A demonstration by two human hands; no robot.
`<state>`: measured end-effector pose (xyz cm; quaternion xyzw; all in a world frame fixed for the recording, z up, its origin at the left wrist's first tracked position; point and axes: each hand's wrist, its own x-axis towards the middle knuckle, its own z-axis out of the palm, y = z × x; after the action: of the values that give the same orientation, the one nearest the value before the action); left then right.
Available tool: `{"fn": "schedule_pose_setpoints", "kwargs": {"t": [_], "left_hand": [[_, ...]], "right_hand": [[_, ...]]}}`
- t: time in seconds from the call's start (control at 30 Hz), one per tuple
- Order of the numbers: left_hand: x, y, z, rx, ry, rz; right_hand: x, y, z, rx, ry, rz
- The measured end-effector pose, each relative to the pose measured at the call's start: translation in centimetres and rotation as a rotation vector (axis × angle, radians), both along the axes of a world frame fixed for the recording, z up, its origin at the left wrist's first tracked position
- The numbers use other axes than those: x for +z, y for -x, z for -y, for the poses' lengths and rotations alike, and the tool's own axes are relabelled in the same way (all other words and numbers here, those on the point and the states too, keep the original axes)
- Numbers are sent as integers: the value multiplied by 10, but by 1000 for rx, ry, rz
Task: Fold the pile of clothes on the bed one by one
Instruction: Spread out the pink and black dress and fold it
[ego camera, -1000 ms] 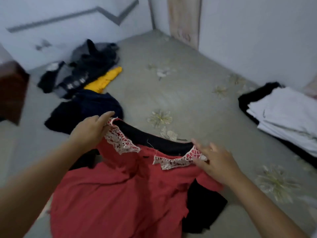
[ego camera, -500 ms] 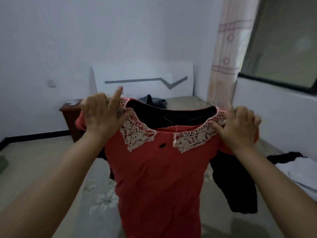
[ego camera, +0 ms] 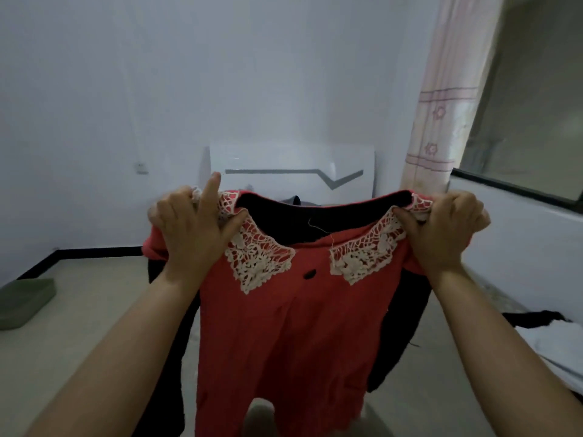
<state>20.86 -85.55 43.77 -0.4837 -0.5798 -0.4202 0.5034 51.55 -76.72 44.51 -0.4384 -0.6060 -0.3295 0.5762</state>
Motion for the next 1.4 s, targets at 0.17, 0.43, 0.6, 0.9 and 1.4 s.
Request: {"fn": "schedule_pose_setpoints", "kwargs": {"t": [0.17,0.43,0.6,0.9,1.4], "left_hand": [[17,-16,26,-7,-160,-149],[73,-68,65,-81,-220,-185],[111,-101,95,-99,-173,-173],[62,-84,77,131,288,64],[-191,47,-60,102,1143,252]], "right_hand": [[16,-10,20,138,-105,-75],[69,-19,54,421,-220,-199],[104,-27,71,489,-366,-253],[43,-46,19,260,139,70],[-203,41,-96,54,685,672]]}}
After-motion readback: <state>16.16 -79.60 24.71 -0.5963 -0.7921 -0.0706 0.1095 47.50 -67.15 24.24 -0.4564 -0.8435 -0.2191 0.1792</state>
